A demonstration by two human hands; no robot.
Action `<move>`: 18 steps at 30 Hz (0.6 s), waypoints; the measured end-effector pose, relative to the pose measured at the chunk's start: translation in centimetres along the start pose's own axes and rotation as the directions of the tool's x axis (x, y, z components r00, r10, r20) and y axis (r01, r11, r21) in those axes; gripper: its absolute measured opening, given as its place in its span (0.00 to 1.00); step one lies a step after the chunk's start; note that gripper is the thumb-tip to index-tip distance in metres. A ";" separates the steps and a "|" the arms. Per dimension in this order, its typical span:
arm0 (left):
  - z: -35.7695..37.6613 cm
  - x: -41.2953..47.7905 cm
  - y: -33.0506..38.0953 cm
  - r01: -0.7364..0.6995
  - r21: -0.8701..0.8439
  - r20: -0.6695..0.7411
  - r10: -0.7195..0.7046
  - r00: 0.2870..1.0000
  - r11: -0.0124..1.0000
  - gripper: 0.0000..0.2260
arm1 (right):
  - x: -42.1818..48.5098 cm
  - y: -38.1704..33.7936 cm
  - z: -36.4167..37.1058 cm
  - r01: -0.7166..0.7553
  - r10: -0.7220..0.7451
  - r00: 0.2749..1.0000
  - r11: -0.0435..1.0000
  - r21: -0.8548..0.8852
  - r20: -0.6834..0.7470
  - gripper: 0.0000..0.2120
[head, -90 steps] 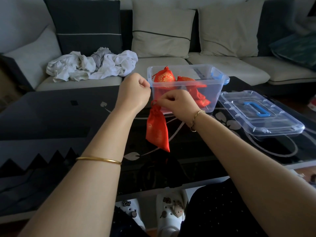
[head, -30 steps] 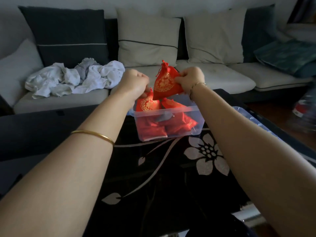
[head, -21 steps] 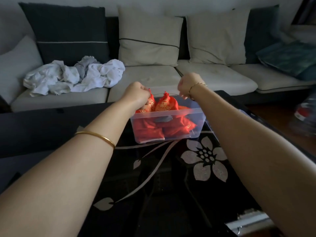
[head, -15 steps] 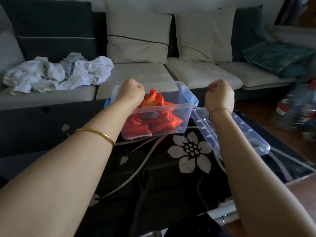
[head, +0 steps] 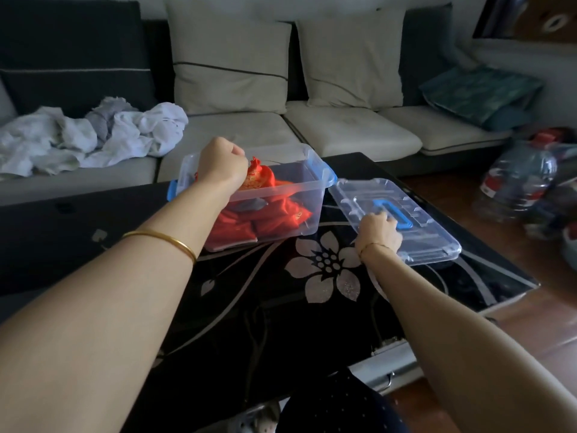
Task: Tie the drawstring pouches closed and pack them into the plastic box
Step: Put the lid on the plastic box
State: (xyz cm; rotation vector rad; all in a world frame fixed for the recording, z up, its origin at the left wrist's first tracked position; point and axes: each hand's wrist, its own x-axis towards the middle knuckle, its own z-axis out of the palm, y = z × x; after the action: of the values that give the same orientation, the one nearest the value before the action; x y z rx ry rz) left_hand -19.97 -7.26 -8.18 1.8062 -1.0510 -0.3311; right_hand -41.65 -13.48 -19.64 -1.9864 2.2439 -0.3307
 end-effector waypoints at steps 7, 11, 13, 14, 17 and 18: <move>-1.1 1.3 -1.2 0.074 -0.013 -0.297 -0.075 0.952 0.997 0.13 | 1.8 -4.5 -7.0 0.251 -0.179 0.931 0.946 0.203 -0.317 0.13; -2.4 0.6 -2.5 0.108 -0.036 -0.542 -0.110 0.833 0.993 0.12 | 0.8 -8.6 -8.6 0.559 -0.507 0.806 0.822 0.109 -0.306 0.17; -2.9 0.5 -3.2 0.126 0.015 -0.589 -0.093 0.803 0.992 0.13 | 0.4 -10.1 -8.3 0.657 -0.626 0.736 0.752 0.051 -0.256 0.18; -3.2 0.6 -3.7 0.142 0.046 -0.591 -0.088 0.802 0.989 0.13 | 0.2 -10.7 -8.1 0.690 -0.668 0.711 0.722 0.038 -0.220 0.17; -3.3 1.4 -5.2 0.210 0.141 -0.541 -0.102 0.835 0.968 0.13 | 0.2 -11.5 -7.4 0.729 -0.722 0.679 0.684 0.011 -0.135 0.14; -3.3 1.7 -5.7 0.224 0.183 -0.509 -0.103 0.855 0.957 0.12 | 0.3 -11.6 -7.2 0.729 -0.724 0.680 0.685 -0.001 -0.112 0.15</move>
State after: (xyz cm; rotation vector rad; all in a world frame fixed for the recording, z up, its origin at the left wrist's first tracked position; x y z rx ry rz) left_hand -14.01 -5.71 -11.04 2.0519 -0.5877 0.1685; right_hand -32.26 -14.47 -9.78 -2.8129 1.3302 -0.5554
